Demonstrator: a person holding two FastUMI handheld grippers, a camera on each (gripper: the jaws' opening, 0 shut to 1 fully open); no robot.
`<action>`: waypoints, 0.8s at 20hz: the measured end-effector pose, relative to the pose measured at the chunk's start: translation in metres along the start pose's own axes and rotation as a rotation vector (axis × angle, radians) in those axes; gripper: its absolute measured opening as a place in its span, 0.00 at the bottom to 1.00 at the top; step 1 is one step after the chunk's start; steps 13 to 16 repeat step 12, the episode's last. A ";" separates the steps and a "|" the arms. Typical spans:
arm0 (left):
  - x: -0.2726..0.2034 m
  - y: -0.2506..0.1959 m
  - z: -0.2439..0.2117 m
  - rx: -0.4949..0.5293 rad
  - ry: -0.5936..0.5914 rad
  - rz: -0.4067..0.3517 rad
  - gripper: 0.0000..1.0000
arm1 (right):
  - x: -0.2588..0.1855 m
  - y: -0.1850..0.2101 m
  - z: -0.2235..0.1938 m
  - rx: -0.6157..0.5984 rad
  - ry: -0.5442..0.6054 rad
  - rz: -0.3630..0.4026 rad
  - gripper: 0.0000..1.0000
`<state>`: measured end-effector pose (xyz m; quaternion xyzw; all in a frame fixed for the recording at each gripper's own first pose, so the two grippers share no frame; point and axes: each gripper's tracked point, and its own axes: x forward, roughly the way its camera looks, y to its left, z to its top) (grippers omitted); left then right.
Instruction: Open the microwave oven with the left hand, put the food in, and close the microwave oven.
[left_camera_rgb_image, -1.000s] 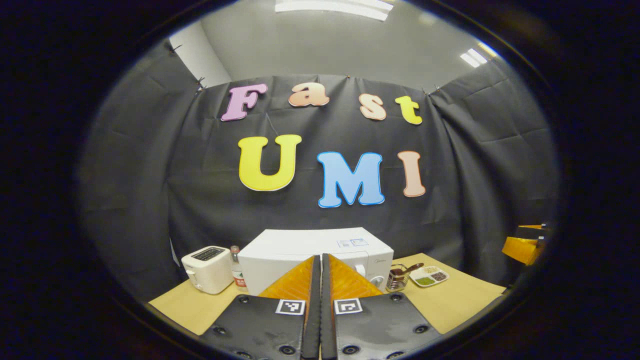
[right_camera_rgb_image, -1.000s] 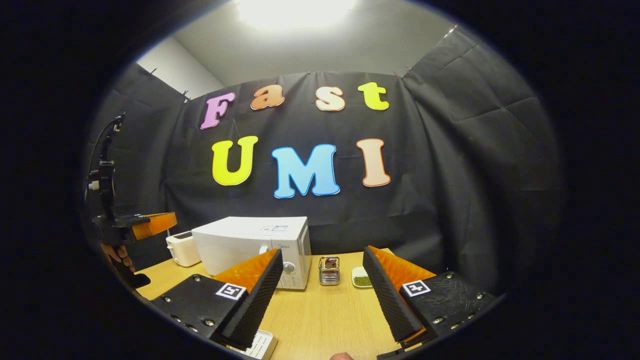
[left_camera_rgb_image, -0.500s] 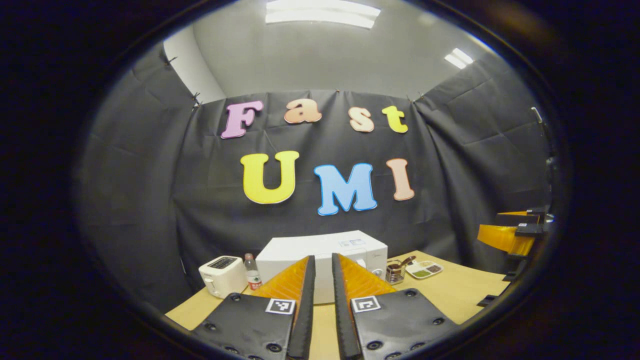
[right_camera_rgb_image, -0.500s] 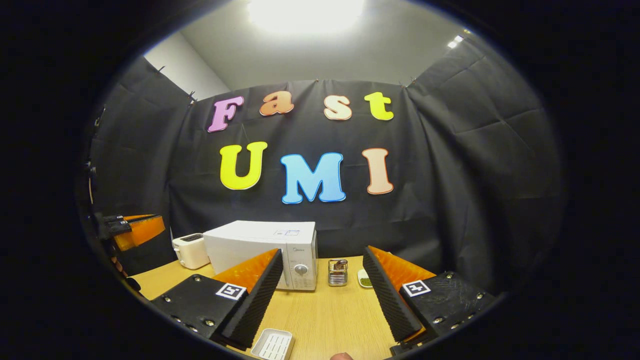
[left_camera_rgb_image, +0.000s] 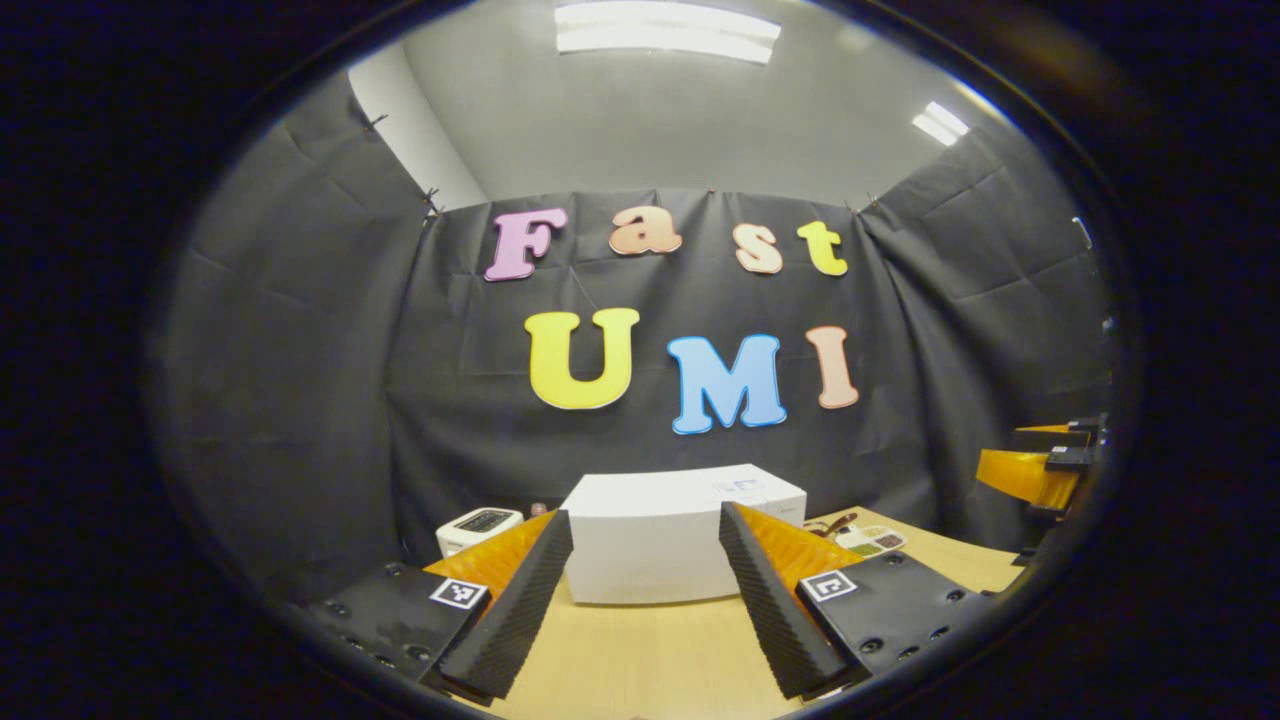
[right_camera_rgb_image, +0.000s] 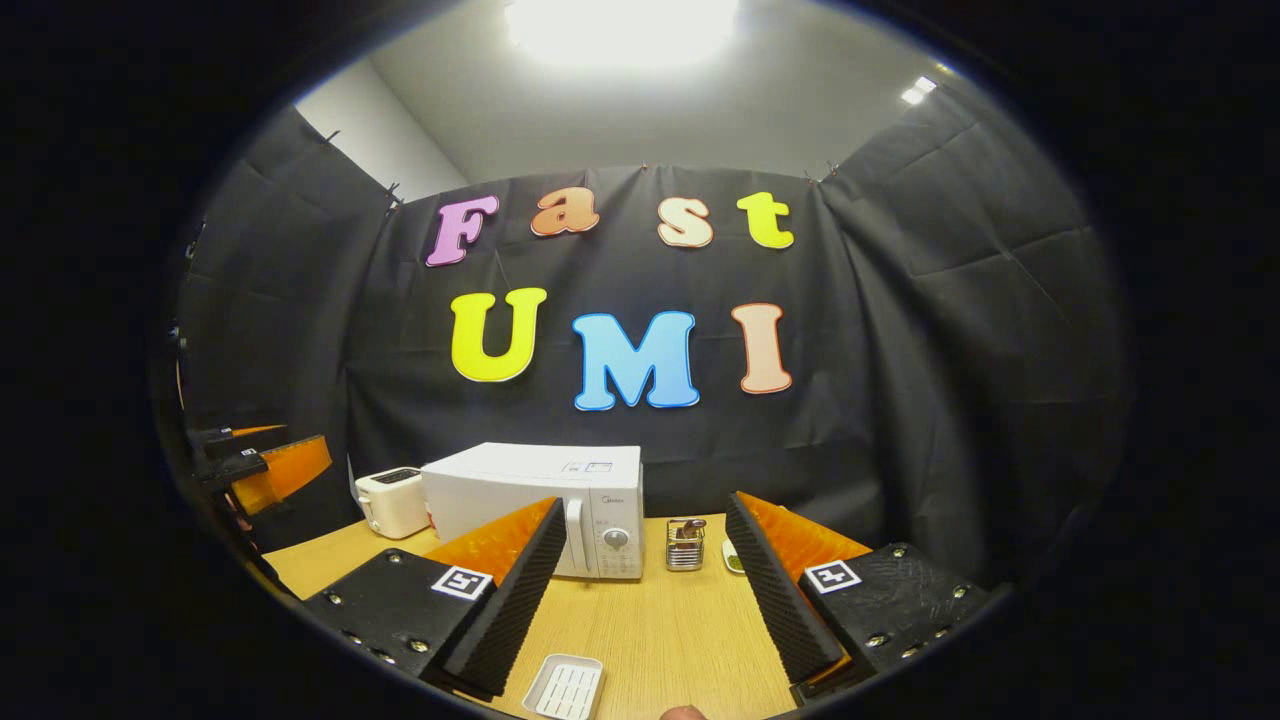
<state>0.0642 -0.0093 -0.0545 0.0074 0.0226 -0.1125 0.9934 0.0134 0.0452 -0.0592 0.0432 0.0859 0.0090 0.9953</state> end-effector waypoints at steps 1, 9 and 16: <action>-0.002 0.002 0.001 -0.002 -0.003 0.005 0.98 | 0.000 0.003 0.000 -0.002 0.003 0.005 0.97; -0.002 0.014 -0.003 -0.014 -0.001 0.041 0.98 | 0.002 0.012 0.005 -0.022 -0.008 0.029 0.97; 0.001 0.016 -0.003 -0.008 -0.001 0.044 0.98 | 0.004 0.013 0.003 -0.022 -0.002 0.030 0.98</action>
